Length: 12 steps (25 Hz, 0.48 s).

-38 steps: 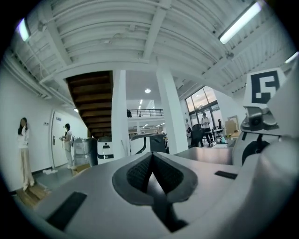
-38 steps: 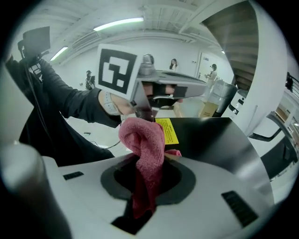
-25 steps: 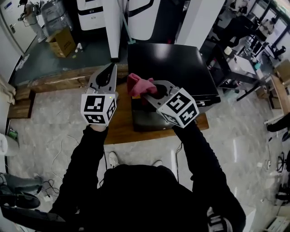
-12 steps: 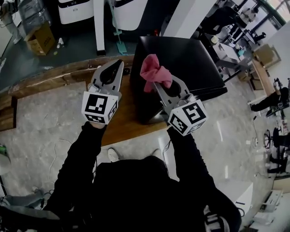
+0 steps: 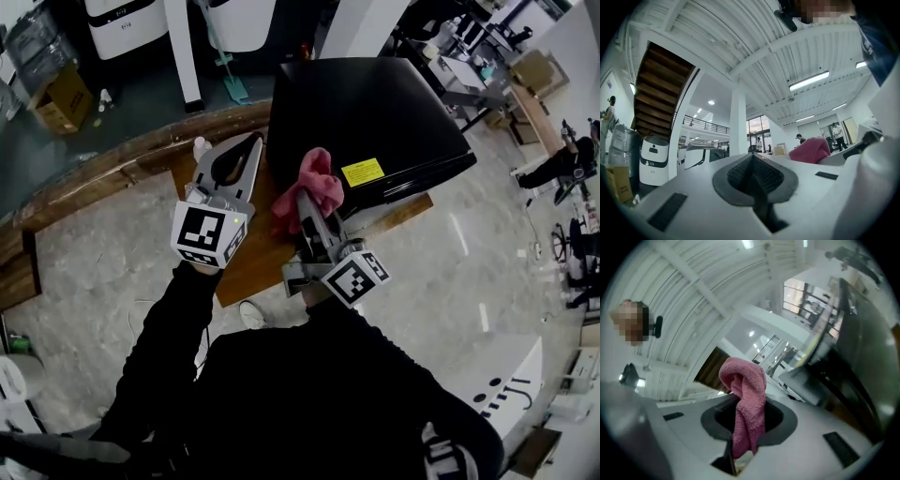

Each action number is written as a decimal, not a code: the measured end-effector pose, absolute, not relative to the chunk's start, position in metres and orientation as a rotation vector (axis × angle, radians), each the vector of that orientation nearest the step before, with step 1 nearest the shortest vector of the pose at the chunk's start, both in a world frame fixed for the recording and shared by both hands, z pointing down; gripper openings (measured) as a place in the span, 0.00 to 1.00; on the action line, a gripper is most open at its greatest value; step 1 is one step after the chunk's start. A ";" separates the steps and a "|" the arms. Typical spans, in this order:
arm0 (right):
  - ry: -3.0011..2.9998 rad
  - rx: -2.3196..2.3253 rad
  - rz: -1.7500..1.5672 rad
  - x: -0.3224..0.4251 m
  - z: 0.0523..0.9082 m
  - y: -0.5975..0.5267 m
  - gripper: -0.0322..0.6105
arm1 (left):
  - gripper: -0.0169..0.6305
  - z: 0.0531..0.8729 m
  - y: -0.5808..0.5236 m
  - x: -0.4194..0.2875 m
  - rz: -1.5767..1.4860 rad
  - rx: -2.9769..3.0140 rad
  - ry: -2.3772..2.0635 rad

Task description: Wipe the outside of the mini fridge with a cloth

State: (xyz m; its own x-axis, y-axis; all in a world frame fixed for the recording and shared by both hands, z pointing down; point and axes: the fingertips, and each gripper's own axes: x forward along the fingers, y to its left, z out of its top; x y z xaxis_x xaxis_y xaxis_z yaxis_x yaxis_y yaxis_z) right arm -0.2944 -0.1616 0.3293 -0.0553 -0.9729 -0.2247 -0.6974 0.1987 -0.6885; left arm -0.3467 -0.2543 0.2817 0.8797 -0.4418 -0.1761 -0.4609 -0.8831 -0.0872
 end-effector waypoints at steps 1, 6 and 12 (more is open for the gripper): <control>1.737 -1.530 -0.560 -0.289 0.338 -0.164 0.18 | 0.04 0.286 -0.254 -0.344 0.215 -2.925 0.677; 1.379 -1.454 -0.718 -0.245 0.395 -0.176 0.17 | 0.04 0.309 -0.249 -0.320 0.155 -2.969 0.553; 1.206 -1.419 -0.766 -0.215 0.430 -0.184 0.17 | 0.04 0.340 -0.238 -0.284 0.090 -3.014 0.397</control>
